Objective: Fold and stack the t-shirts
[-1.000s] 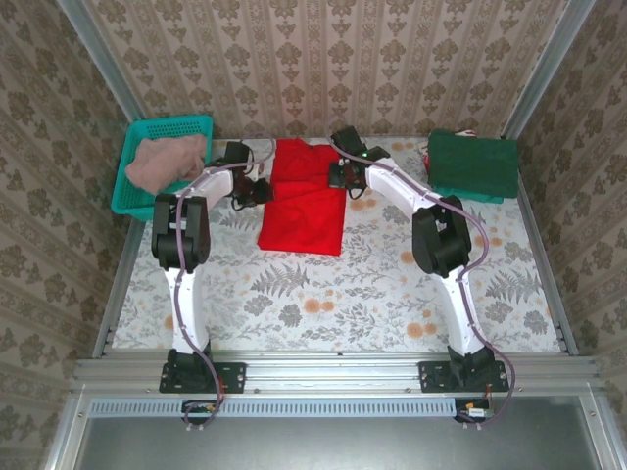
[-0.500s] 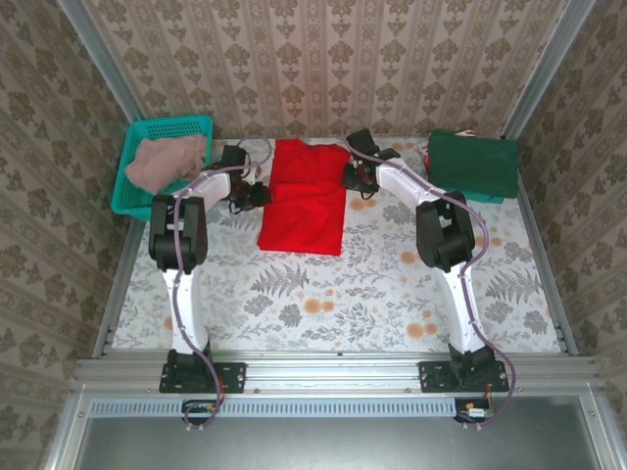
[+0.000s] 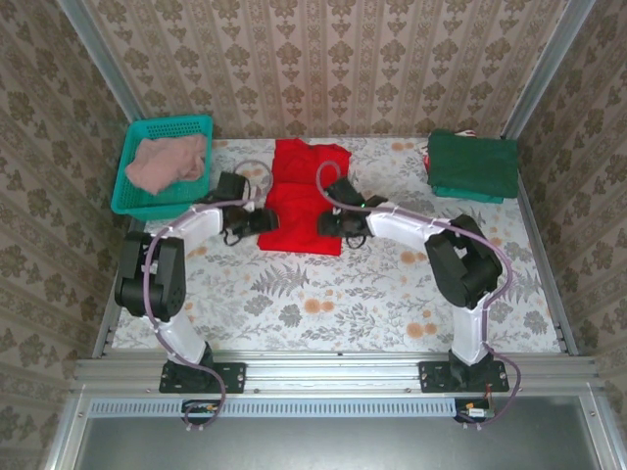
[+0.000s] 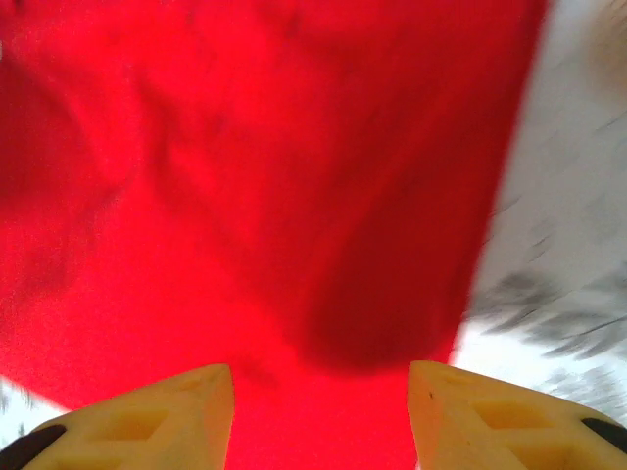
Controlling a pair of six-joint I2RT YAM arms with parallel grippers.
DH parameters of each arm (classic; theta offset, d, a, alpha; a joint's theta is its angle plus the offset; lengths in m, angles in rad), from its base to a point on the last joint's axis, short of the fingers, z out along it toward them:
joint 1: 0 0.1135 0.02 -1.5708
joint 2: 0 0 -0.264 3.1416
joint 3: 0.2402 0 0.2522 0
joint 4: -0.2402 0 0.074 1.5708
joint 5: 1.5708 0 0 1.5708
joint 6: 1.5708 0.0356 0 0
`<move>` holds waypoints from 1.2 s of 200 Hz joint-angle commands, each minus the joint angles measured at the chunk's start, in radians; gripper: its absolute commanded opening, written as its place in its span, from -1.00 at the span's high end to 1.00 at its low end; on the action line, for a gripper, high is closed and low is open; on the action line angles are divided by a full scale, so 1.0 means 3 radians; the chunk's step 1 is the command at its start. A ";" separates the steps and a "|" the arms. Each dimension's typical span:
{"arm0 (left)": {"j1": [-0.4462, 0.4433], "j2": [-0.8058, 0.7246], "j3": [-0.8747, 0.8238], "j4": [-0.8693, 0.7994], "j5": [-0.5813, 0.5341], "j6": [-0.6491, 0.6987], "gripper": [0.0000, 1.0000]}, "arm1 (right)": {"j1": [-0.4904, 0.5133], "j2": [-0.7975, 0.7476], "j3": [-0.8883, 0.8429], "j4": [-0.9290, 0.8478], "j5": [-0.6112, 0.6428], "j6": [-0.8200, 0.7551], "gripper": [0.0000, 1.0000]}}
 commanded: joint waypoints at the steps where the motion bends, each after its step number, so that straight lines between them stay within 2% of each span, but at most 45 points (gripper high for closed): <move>1: 0.0025 0.0046 -0.0339 0.0328 0.0115 -0.0227 -0.18 | 0.0087 0.0054 -0.0131 0.0145 0.0014 0.0191 -0.03; 14: 0.0020 0.0040 -0.0456 0.0389 0.0097 -0.0260 -0.14 | 0.0144 0.0058 -0.0167 0.0084 0.0082 0.0190 -0.01; 22: 0.0011 0.0037 -0.0508 0.0406 0.0098 -0.0279 -0.05 | 0.0163 0.0062 -0.0202 0.0077 0.0121 0.0196 0.00; 39: -0.0024 -0.0005 -0.0621 0.0475 0.0145 -0.0310 0.30 | 0.0180 0.0083 -0.0278 0.0074 0.0111 0.0206 0.07; 47: -0.0050 -0.0050 -0.0676 0.0500 0.0146 -0.0331 0.40 | 0.0189 0.0083 -0.0314 0.0067 0.0095 0.0212 0.12; 76: -0.0150 -0.0293 -0.0912 0.0582 0.0146 -0.0390 0.67 | 0.0242 -0.0030 -0.0569 0.0145 0.0110 0.0240 0.46; 98: -0.0253 -0.0585 -0.1149 0.0662 0.0146 -0.0440 0.75 | 0.0250 -0.0175 -0.0831 0.0255 0.0078 0.0264 0.74; 114: -0.0375 -0.0827 -0.1317 0.0656 0.0088 -0.0450 0.73 | 0.0258 -0.0317 -0.0997 0.0243 0.0103 0.0273 0.84; 136: -0.0496 -0.1197 -0.1637 0.0584 -0.0018 -0.0514 0.53 | 0.0297 -0.0616 -0.1291 0.0257 0.0098 0.0298 0.91; 141: -0.0496 -0.1289 -0.1715 0.0575 -0.0027 -0.0544 0.41 | 0.0320 -0.0692 -0.1355 0.0241 0.0096 0.0310 0.92; 148: -0.0503 -0.1426 -0.1818 0.0542 -0.0048 -0.0586 0.27 | 0.0363 -0.0792 -0.1435 0.0223 0.0095 0.0322 0.93; 181: -0.0519 -0.2029 -0.2119 0.0299 -0.0160 -0.0745 0.11 | 0.0705 -0.1115 -0.1656 0.0011 0.0227 0.0437 0.91; 197: -0.0563 -0.2224 -0.2137 0.0204 -0.0166 -0.0786 -0.07 | 0.0846 -0.1226 -0.1764 -0.0033 0.0253 0.0541 0.91; 212: -0.0578 -0.2326 -0.2084 0.0138 -0.0203 -0.0786 -0.13 | 0.0906 -0.1337 -0.1852 -0.0063 0.0270 0.0616 0.91; 224: -0.0678 -0.2333 -0.2020 0.0114 -0.0208 -0.0754 -0.15 | 0.0918 -0.1424 -0.1885 -0.0130 0.0349 0.0635 0.87; 240: -0.0677 -0.2216 -0.1859 0.0036 -0.0271 -0.0636 -0.14 | 0.0916 -0.1517 -0.1857 -0.0263 0.0479 0.0609 0.69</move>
